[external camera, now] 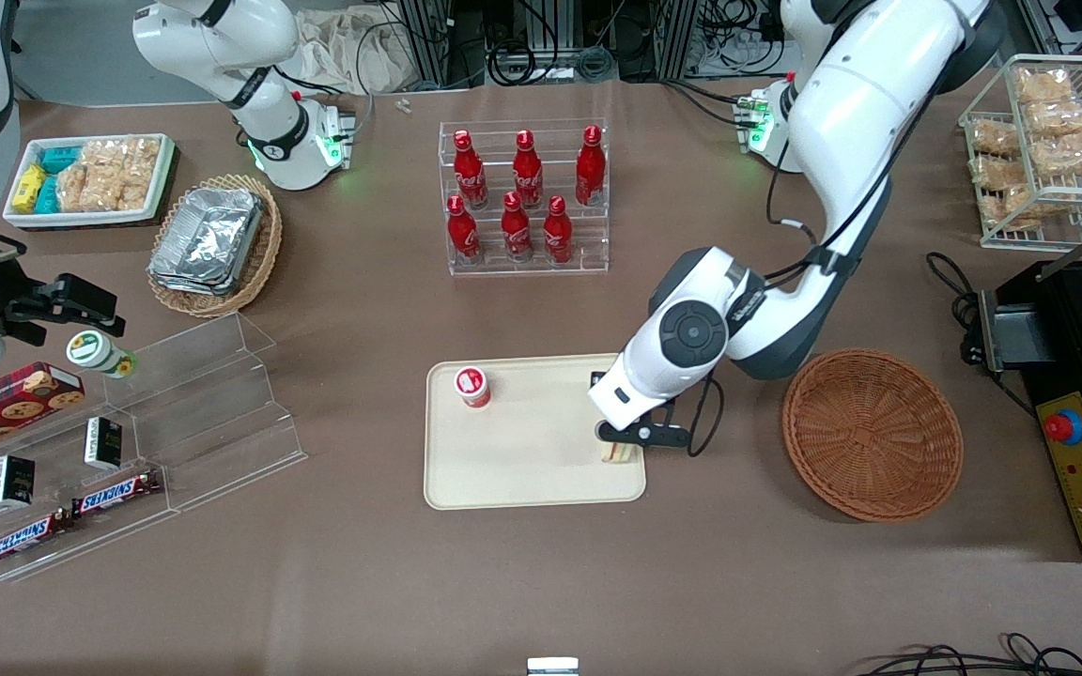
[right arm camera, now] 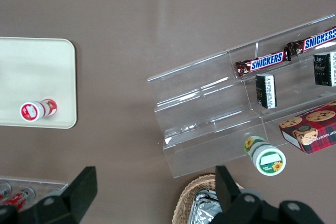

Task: Place sandwich from basket to tray
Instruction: 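Lower the sandwich onto the tray and open the left gripper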

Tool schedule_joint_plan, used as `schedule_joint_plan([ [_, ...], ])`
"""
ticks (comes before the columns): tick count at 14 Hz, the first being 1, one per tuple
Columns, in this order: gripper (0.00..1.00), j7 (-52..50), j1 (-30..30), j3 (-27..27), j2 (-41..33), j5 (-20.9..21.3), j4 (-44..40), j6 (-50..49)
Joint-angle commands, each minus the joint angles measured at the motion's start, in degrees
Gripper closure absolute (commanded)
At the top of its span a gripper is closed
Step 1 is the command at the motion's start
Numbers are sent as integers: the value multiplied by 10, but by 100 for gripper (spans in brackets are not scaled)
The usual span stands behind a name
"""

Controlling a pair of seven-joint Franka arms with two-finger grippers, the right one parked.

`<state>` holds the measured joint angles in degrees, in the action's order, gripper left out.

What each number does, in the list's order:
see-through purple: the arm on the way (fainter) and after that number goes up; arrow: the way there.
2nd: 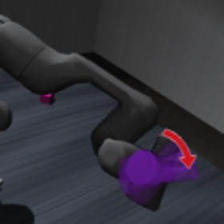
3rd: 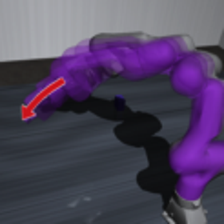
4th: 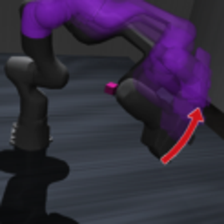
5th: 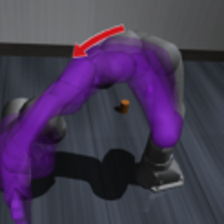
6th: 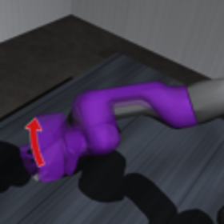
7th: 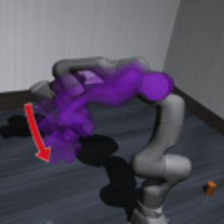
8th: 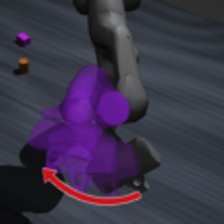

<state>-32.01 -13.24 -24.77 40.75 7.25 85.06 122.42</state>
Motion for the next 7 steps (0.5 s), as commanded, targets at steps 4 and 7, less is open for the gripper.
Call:
schedule_joint_plan([
  [4, 89, -2, -7, 7, 29, 9, -21, 8],
  [7, 2, -4, -6, 8, 28, 8, -21, 8],
])
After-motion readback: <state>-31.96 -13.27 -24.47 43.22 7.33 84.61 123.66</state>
